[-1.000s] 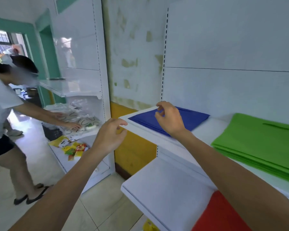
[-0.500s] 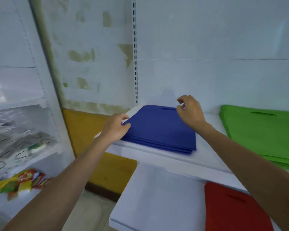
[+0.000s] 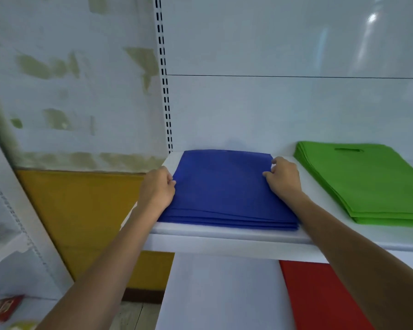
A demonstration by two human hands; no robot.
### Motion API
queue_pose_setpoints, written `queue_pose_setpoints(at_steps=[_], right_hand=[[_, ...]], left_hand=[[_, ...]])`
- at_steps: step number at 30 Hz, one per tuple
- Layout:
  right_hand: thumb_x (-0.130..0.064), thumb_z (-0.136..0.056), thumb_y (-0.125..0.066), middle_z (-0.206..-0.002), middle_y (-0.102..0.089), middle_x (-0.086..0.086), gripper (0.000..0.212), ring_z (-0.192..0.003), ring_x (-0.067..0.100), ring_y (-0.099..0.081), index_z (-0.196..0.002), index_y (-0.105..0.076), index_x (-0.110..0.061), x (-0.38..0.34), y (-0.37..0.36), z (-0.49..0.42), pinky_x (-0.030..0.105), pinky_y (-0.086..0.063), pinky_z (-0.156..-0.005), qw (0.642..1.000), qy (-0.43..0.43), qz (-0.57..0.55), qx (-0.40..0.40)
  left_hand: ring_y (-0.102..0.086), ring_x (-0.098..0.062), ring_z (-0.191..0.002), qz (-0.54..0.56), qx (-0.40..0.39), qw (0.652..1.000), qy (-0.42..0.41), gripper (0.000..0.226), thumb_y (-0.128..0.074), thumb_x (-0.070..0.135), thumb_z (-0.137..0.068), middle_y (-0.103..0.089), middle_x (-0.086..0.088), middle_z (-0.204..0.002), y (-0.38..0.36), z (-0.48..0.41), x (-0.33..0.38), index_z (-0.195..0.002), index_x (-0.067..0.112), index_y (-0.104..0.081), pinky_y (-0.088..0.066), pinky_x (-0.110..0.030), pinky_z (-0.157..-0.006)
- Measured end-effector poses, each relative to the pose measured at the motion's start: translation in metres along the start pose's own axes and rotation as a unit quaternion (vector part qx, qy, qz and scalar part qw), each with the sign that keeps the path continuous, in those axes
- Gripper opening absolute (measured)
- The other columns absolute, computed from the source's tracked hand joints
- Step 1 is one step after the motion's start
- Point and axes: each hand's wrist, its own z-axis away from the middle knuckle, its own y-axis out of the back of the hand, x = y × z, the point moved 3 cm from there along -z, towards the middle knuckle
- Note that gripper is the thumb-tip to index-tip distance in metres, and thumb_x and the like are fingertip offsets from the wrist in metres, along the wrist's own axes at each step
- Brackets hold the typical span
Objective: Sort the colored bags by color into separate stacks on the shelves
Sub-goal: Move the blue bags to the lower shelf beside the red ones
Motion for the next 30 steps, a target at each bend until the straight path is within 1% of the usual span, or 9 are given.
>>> queue_pose_setpoints(at_steps=[3, 9, 12, 15, 19, 23, 25, 28, 30], right_hand=[[-0.01, -0.086, -0.059, -0.101, -0.063, 0.017, 0.03, -0.095, 0.034, -0.057, -0.114, -0.052, 0.0, -0.005, 0.004, 0.006, 0.038, -0.046, -0.08, 0.999, 0.032, 0.009, 0.03], [-0.001, -0.087, -0.052, -0.116, -0.053, 0.021, 0.04, -0.091, 0.04, -0.056, -0.127, -0.049, -0.003, -0.032, 0.035, 0.023, 0.049, -0.047, -0.076, 0.965, 0.221, -0.016, 0.138], [0.0, -0.087, -0.05, -0.116, -0.054, 0.019, 0.036, -0.083, 0.037, -0.056, -0.123, -0.053, -0.003, -0.037, 0.081, 0.028, 0.044, -0.048, -0.072, 0.944, 0.25, -0.059, 0.207], [-0.002, -0.088, -0.046, -0.117, -0.053, 0.016, 0.034, -0.084, 0.029, -0.055, -0.121, -0.055, -0.003, -0.014, 0.139, 0.038, 0.037, -0.046, -0.075, 0.923, 0.254, -0.065, 0.282], [-0.003, -0.089, -0.045, -0.118, -0.052, 0.017, 0.034, -0.09, 0.028, -0.055, -0.121, -0.055, -0.002, 0.063, 0.217, 0.064, 0.028, -0.042, -0.075, 0.92, 0.192, -0.013, 0.342], [0.0, -0.09, -0.046, -0.117, -0.053, 0.019, 0.032, -0.091, 0.031, -0.055, -0.121, -0.055, 0.002, 0.167, 0.302, 0.113, 0.012, -0.029, -0.073, 0.926, 0.108, 0.069, 0.356], [0.001, -0.09, -0.047, -0.117, -0.054, 0.02, 0.033, -0.093, 0.033, -0.055, -0.121, -0.055, 0.002, 0.224, 0.345, 0.146, 0.014, -0.03, -0.073, 0.925, 0.049, 0.105, 0.361], [0.0, -0.089, -0.049, -0.12, -0.055, 0.019, 0.034, -0.103, 0.036, -0.055, -0.121, -0.056, 0.002, 0.308, 0.401, 0.203, 0.027, -0.036, -0.088, 0.917, -0.04, 0.157, 0.365], [0.0, -0.089, -0.048, -0.122, -0.055, 0.018, 0.034, -0.11, 0.034, -0.053, -0.122, -0.056, 0.002, 0.358, 0.429, 0.243, 0.03, -0.036, -0.094, 0.912, -0.098, 0.182, 0.355]], left_hand=[[-0.055, -0.021, -0.081, 0.014, 0.033, 0.999, -0.028, 0.007, -0.056, 0.011, -0.09, -0.063, -0.009, -0.093, 0.004, 0.004, 0.005, -0.091, 0.007, -0.062, -0.039, -0.028, -0.066], [-0.05, -0.022, -0.076, 0.065, 0.129, 0.986, -0.083, 0.008, -0.05, 0.011, -0.093, -0.059, -0.01, -0.087, 0.018, 0.014, 0.018, -0.089, 0.004, -0.053, -0.036, -0.032, -0.064], [-0.051, -0.022, -0.075, 0.08, 0.183, 0.969, -0.146, 0.007, -0.05, 0.011, -0.092, -0.058, -0.008, -0.083, 0.025, 0.021, 0.037, -0.089, 0.005, -0.053, -0.033, -0.029, -0.063], [-0.05, -0.016, -0.075, 0.163, 0.195, 0.952, -0.17, 0.007, -0.051, 0.012, -0.092, -0.056, -0.002, -0.084, 0.023, 0.029, 0.08, -0.092, 0.006, -0.053, -0.034, -0.024, -0.066], [-0.05, -0.014, -0.074, 0.262, 0.128, 0.929, -0.229, 0.007, -0.053, 0.01, -0.091, -0.054, 0.004, -0.088, -0.009, 0.058, 0.173, -0.096, 0.006, -0.054, -0.031, -0.014, -0.065], [-0.053, -0.017, -0.074, 0.325, 0.045, 0.902, -0.281, 0.019, -0.052, 0.005, -0.088, -0.06, 0.002, -0.097, -0.062, 0.116, 0.278, -0.106, 0.008, -0.057, -0.033, -0.015, -0.067], [-0.056, -0.023, -0.076, 0.324, 0.006, 0.889, -0.322, 0.028, -0.053, 0.002, -0.086, -0.065, -0.004, -0.105, -0.092, 0.155, 0.331, -0.111, 0.01, -0.061, -0.035, -0.019, -0.071], [-0.061, -0.029, -0.093, 0.33, -0.058, 0.861, -0.384, 0.031, -0.053, -0.001, -0.085, -0.065, -0.01, -0.111, -0.137, 0.221, 0.407, -0.112, 0.008, -0.065, -0.038, -0.025, -0.083], [-0.06, -0.028, -0.096, 0.337, -0.103, 0.847, -0.399, 0.031, -0.052, -0.001, -0.086, -0.065, -0.008, -0.113, -0.166, 0.269, 0.449, -0.111, 0.008, -0.066, -0.038, -0.022, -0.083]])
